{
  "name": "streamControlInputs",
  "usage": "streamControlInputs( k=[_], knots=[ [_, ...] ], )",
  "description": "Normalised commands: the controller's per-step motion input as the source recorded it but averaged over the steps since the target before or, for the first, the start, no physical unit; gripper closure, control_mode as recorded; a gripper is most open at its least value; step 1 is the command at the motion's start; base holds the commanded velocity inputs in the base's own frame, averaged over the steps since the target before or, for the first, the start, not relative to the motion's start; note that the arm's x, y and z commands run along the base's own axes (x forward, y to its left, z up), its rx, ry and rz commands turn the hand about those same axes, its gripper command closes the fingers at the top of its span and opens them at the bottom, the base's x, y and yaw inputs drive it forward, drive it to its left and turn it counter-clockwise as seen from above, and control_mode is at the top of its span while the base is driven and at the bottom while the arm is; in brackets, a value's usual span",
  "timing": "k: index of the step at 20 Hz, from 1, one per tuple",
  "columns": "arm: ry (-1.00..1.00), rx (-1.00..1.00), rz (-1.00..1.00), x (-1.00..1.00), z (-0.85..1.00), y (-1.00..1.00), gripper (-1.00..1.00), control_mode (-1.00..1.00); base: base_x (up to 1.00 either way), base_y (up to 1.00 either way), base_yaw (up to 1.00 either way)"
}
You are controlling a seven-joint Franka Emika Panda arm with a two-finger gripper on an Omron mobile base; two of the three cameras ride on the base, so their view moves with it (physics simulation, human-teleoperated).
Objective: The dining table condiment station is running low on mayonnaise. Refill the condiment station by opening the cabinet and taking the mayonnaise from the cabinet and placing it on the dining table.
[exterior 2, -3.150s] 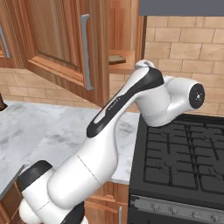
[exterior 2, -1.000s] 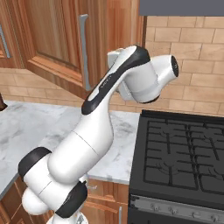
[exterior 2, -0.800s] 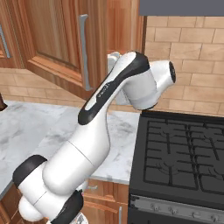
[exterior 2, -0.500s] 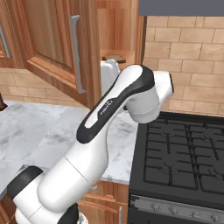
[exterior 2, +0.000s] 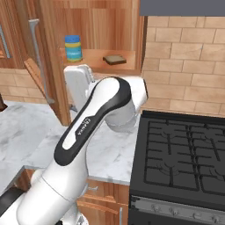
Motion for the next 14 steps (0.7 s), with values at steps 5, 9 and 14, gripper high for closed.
streamControlInputs(
  k=[5, 9, 14],
  knots=[
    [-0.07, 0.0, 0.0, -0.42, 0.0, 1.0, -1.0, -1.0, 0.0, 0.0, 0.0],
    [0.0, 0.02, -0.04, -0.36, 0.0, 1.0, -1.0, -1.0, 0.0, 0.0, 0.0],
    [-0.04, 0.01, -0.09, -0.33, 0.0, 1.0, -1.0, -1.0, 0.0, 0.0, 0.0]
  ],
)
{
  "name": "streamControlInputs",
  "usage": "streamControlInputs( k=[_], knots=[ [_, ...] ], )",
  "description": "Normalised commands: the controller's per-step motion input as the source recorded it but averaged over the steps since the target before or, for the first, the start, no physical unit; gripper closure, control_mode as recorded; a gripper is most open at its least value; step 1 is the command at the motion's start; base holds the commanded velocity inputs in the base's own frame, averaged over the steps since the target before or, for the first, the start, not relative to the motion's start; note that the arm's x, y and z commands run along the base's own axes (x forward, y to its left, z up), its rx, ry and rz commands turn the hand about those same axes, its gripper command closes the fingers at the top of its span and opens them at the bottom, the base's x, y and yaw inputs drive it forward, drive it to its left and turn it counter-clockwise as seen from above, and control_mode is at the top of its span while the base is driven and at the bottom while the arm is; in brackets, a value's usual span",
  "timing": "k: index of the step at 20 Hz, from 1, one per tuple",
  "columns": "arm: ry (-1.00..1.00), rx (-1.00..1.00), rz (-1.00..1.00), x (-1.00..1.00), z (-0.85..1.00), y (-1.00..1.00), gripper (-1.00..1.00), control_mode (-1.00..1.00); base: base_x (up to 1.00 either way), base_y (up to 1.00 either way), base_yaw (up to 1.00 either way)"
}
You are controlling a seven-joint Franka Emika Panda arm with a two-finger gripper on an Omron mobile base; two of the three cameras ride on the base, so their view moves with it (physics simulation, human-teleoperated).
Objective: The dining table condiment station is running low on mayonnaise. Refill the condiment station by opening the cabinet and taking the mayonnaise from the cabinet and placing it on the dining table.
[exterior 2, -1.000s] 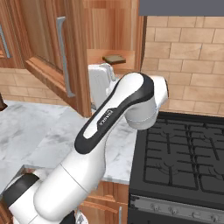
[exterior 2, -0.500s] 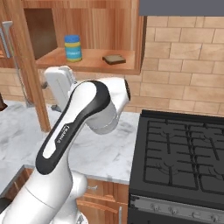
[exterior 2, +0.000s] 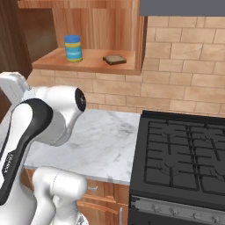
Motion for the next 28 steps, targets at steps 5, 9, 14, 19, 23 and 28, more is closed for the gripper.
streamControlInputs(
  k=[5, 9, 14, 19, 23, 28],
  knots=[
    [-0.08, -0.02, -0.2, -0.03, 0.0, 1.0, -1.0, -1.0, 0.0, 0.0, 0.0],
    [-0.08, -0.03, -0.22, 0.0, 0.0, 0.79, -1.0, -1.0, 0.0, 0.0, 0.0],
    [-0.02, -0.01, -0.01, 0.0, 0.0, 0.0, -1.0, -1.0, 0.0, 0.0, 0.0],
    [-0.37, -0.03, 0.0, -0.05, 0.1, -0.88, -1.0, -1.0, 0.0, 0.0, 0.0],
    [-0.46, -0.14, -0.06, 0.0, 0.09, -1.0, -1.0, -1.0, 0.0, 0.0, 0.0],
    [-0.36, -0.36, -0.26, 0.08, 0.0, -0.88, -1.0, -1.0, 0.0, 0.0, 0.0]
  ],
)
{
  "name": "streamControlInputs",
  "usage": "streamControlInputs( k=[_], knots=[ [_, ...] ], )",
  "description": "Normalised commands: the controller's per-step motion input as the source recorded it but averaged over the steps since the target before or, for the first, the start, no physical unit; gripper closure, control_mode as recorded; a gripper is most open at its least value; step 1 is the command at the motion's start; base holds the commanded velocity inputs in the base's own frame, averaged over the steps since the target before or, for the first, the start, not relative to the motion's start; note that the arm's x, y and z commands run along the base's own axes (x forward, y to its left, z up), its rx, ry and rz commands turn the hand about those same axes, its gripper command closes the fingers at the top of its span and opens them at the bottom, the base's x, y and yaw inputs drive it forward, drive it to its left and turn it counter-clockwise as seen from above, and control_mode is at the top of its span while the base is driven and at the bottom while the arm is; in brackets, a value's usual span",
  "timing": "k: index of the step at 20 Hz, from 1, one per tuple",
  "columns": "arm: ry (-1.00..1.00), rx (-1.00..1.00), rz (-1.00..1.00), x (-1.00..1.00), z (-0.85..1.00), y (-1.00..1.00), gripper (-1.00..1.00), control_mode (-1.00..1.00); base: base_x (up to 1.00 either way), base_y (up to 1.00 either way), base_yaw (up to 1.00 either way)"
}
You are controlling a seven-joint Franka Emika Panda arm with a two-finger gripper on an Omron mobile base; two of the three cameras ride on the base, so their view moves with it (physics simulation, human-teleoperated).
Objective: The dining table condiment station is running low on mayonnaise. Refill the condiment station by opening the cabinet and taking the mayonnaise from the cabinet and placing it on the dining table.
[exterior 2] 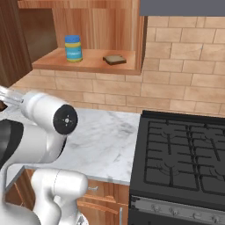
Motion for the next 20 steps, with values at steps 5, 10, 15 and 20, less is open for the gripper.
streamControlInputs(
  k=[5, 10, 15, 20],
  knots=[
    [-0.1, -0.41, -0.42, 0.41, 0.49, -0.35, -1.0, -1.0, 0.0, 0.0, 0.0],
    [0.21, -0.46, -0.4, 0.42, 0.75, -0.05, -1.0, -1.0, 0.0, 0.0, 0.0],
    [0.19, -0.15, -0.13, 0.18, 0.22, 0.0, -1.0, -1.0, 0.0, 0.0, 0.0],
    [-0.07, -0.01, 0.0, 0.49, -0.19, -0.06, -1.0, -1.0, 0.0, 0.0, 0.0]
  ],
)
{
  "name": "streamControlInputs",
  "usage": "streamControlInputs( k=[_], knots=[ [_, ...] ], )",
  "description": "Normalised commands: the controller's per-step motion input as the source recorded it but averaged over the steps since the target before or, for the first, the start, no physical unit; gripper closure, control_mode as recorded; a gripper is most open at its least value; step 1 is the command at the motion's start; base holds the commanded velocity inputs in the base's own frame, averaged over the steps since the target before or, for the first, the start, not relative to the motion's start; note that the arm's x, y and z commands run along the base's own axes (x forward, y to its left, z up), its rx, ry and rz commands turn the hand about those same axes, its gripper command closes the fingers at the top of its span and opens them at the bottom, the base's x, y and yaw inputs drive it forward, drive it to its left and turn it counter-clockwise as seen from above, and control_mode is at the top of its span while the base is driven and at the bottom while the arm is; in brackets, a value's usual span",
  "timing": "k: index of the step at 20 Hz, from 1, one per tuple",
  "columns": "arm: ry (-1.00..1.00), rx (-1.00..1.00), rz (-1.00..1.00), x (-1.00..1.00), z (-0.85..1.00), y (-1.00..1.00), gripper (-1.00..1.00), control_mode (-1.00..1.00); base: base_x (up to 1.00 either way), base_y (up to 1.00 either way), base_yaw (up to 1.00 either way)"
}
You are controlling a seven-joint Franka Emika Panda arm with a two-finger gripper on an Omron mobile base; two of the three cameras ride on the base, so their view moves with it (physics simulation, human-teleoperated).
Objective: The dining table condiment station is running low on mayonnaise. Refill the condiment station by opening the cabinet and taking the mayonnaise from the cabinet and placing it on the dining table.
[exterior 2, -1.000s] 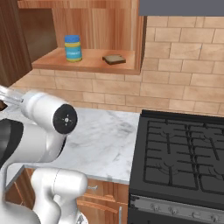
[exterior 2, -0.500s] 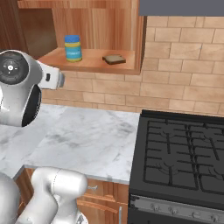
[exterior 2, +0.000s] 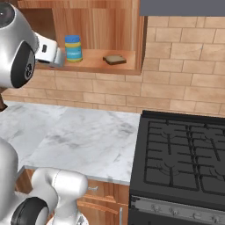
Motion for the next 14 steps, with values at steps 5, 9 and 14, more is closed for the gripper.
streamControlInputs(
  k=[5, 9, 14],
  knots=[
    [-0.16, -0.03, 0.0, 0.83, -0.51, 0.0, -1.0, -1.0, 0.0, 0.0, 0.0],
    [-0.12, 0.0, -0.01, 0.85, -0.26, 0.0, -1.0, -1.0, 0.0, 0.0, 0.0],
    [-0.01, 0.0, -0.04, 0.94, 0.0, 0.18, -1.0, -1.0, 0.0, 0.0, 0.0]
  ],
)
